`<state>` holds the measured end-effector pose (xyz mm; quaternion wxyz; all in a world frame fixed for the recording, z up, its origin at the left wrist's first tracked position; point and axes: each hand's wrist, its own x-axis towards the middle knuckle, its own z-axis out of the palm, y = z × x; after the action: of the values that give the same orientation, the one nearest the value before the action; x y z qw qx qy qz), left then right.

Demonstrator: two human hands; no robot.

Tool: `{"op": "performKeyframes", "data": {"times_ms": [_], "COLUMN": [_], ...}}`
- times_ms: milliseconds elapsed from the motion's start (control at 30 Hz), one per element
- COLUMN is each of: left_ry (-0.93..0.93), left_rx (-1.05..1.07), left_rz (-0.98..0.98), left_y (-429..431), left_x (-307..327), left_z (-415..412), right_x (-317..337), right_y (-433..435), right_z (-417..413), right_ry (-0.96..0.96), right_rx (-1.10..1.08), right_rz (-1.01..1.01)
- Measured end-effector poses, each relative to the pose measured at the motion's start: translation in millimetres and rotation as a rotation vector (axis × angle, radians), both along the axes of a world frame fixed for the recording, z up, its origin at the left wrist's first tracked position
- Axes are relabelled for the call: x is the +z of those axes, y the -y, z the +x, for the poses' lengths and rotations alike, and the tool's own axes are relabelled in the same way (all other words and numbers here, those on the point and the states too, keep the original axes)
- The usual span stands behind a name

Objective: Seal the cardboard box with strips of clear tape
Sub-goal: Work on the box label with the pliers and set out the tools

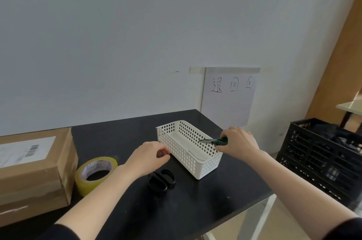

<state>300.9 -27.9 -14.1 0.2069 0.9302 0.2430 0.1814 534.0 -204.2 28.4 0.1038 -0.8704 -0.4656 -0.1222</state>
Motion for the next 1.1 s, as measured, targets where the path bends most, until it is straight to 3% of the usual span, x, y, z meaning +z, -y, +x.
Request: {"op": "performKeyframes", "data": {"times_ms": [667,1100], "left_ry": [0.043,0.08], "left_rx": [0.114,0.255], "left_rz": [0.076,0.185], "left_y": [-27,-46], "left_x": [32,45], "left_z": [-71,-161], "right_x": [24,8], "right_y": [-43,-96], "right_z": [-52,-135], "right_ry": [-0.258,-0.296], "right_rx": [0.115,0.226], "right_rz": [0.168,0.128]}}
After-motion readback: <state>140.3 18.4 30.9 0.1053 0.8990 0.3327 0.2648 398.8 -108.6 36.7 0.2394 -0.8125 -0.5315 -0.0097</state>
